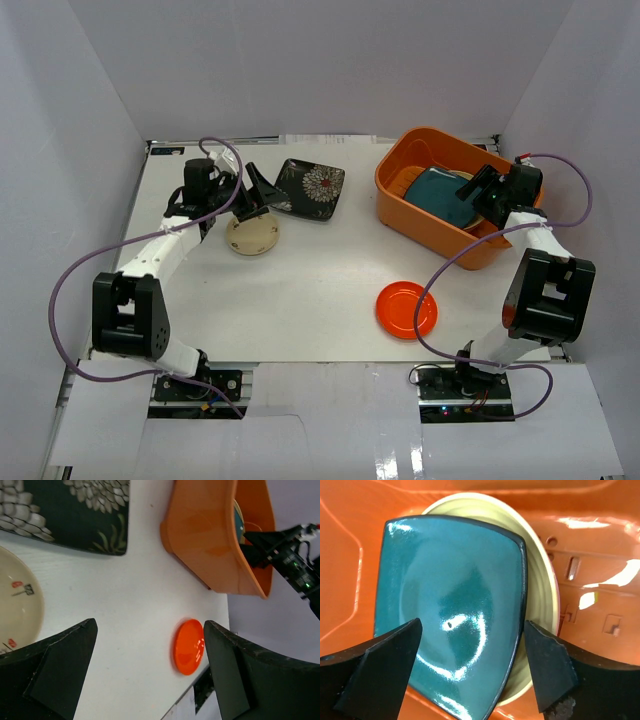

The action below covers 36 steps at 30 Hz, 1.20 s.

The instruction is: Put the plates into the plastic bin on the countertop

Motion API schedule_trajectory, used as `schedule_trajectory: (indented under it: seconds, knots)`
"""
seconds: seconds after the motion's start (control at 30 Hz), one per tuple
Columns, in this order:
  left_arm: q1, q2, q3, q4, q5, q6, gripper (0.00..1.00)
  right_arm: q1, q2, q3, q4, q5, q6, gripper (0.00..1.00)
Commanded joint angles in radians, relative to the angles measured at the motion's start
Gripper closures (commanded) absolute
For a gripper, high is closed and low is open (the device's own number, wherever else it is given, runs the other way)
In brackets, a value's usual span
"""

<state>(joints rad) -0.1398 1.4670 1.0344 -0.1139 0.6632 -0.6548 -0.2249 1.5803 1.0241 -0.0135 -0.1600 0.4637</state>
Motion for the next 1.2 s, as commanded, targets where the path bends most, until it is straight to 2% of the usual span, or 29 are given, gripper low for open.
schedule_trajectory:
  seconds: [0.0,0.07,0.1,0.17,0.23,0.33,0.4,0.43,0.5,0.53,0.6,0.7,0.8,0.83,0.87,0.9,0.97,1.07,1.1,1.17]
  knots:
    - [-0.004,0.062,0.154,-0.064,-0.148,0.018,0.02,0.044,-0.068,0.086,0.015,0.134,-0.099,0.11]
    - [-0.004,0.146,0.263,-0.110,-0.239,0.018,0.02,0.070,-0.072,0.117,-0.031,0.224,-0.128,0.06]
    - [-0.004,0.180,0.303,-0.131,-0.273,0.118,0.02,0.103,-0.080,0.146,-0.051,0.256,-0.161,0.05]
    - [-0.004,0.292,0.434,-0.200,-0.319,0.159,0.02,0.131,-0.091,0.168,-0.065,0.365,-0.195,0.05]
    - [-0.004,0.366,0.515,-0.257,-0.361,0.204,0.02,0.159,-0.106,0.188,-0.072,0.446,-0.230,0.05]
    - [-0.004,0.496,0.653,-0.288,-0.390,0.257,0.02,0.170,-0.131,0.192,-0.077,0.487,-0.244,0.10]
    - [-0.004,0.591,0.749,-0.294,-0.384,0.279,0.02,0.173,-0.173,0.169,-0.051,0.438,-0.235,0.12]
    - [-0.003,0.628,0.789,-0.318,-0.366,0.306,0.03,0.174,-0.193,0.136,-0.014,0.380,-0.218,0.21]
    - [-0.003,0.735,0.904,-0.355,-0.332,0.336,0.04,0.193,-0.245,0.101,0.024,0.283,-0.191,0.30]
    - [-0.003,0.768,0.941,-0.366,-0.309,0.365,0.05,0.197,-0.262,0.059,0.084,0.245,-0.165,0.44]
    - [-0.003,0.864,1.043,-0.415,-0.271,0.383,0.08,0.223,-0.296,0.030,0.119,0.177,-0.142,0.56]
    - [-0.001,0.958,1.130,-0.473,-0.208,0.408,0.12,0.314,-0.307,0.013,0.141,0.169,-0.138,0.56]
    - [-0.001,0.995,1.132,-0.472,-0.185,0.409,0.19,0.361,-0.306,0.002,0.155,0.119,-0.128,0.55]
    - [-0.001,1.004,1.130,-0.469,-0.151,0.406,0.23,0.383,-0.306,-0.002,0.162,0.113,-0.123,0.54]
    - [-0.001,1.024,1.129,-0.461,-0.125,0.397,0.37,0.394,-0.304,-0.012,0.179,0.102,-0.113,0.53]
    - [-0.001,1.033,1.129,-0.458,-0.099,0.391,0.45,0.404,-0.299,-0.013,0.181,0.097,-0.109,0.53]
    - [-0.003,1.053,1.127,-0.455,-0.062,0.370,0.55,0.435,-0.287,-0.016,0.187,0.088,-0.100,0.53]
    - [-0.003,1.063,1.092,-0.429,-0.068,0.360,0.77,0.476,-0.272,-0.022,0.191,0.065,-0.088,0.52]
    - [-0.003,1.050,1.080,-0.419,-0.074,0.354,0.90,0.484,-0.269,-0.025,0.199,0.057,-0.083,0.51]
    - [-0.003,1.035,1.043,-0.393,-0.077,0.351,0.97,0.499,-0.261,-0.030,0.205,0.037,-0.073,0.51]
